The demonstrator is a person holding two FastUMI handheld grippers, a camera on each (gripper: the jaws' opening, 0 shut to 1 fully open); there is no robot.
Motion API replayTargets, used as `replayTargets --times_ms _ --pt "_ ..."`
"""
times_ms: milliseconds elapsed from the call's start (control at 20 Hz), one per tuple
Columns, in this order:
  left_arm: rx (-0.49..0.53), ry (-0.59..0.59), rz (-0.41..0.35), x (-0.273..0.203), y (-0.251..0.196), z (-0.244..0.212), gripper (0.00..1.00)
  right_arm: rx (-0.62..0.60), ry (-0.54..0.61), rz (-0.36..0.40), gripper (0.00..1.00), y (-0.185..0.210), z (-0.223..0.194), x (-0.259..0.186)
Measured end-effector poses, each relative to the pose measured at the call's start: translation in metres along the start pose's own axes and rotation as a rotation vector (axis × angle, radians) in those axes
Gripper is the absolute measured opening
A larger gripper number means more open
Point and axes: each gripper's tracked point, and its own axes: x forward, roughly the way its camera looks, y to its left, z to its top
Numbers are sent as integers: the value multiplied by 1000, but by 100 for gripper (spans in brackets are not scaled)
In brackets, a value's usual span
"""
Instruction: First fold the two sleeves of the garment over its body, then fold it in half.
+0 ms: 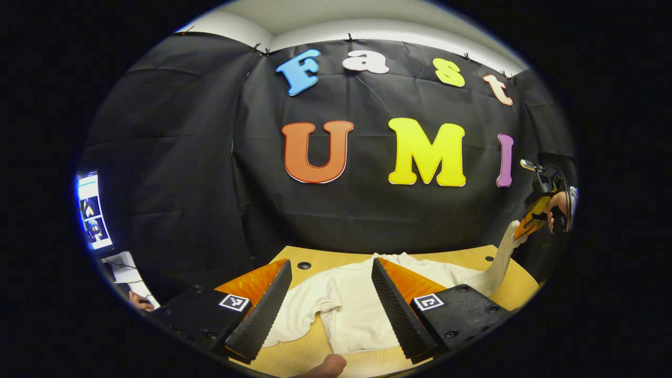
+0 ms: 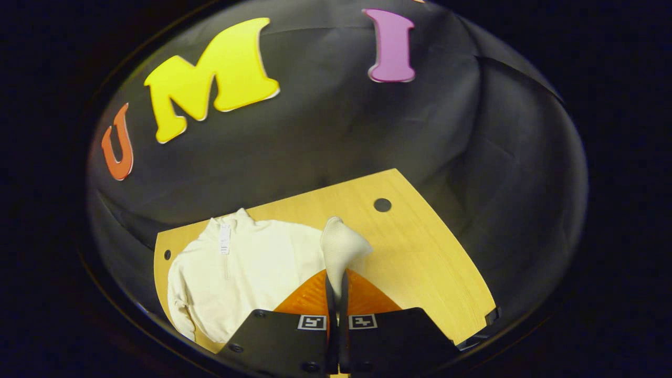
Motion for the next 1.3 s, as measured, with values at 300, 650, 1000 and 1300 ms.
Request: replayTargets --times_ms 300,650,1000,1300 --pt "12 -31 17 0 29 1 97 -121 -9 87 0 133 -9 15" --pt "27 6 36 7 49 -17 98 -242 65 228 1 286 -62 30" --pt "-4 57 95 14 79 -38 98 -294 151 306 1 376 -121 65" --pt "-56 139 121 22 97 -75 98 -361 220 309 1 421 -174 94"
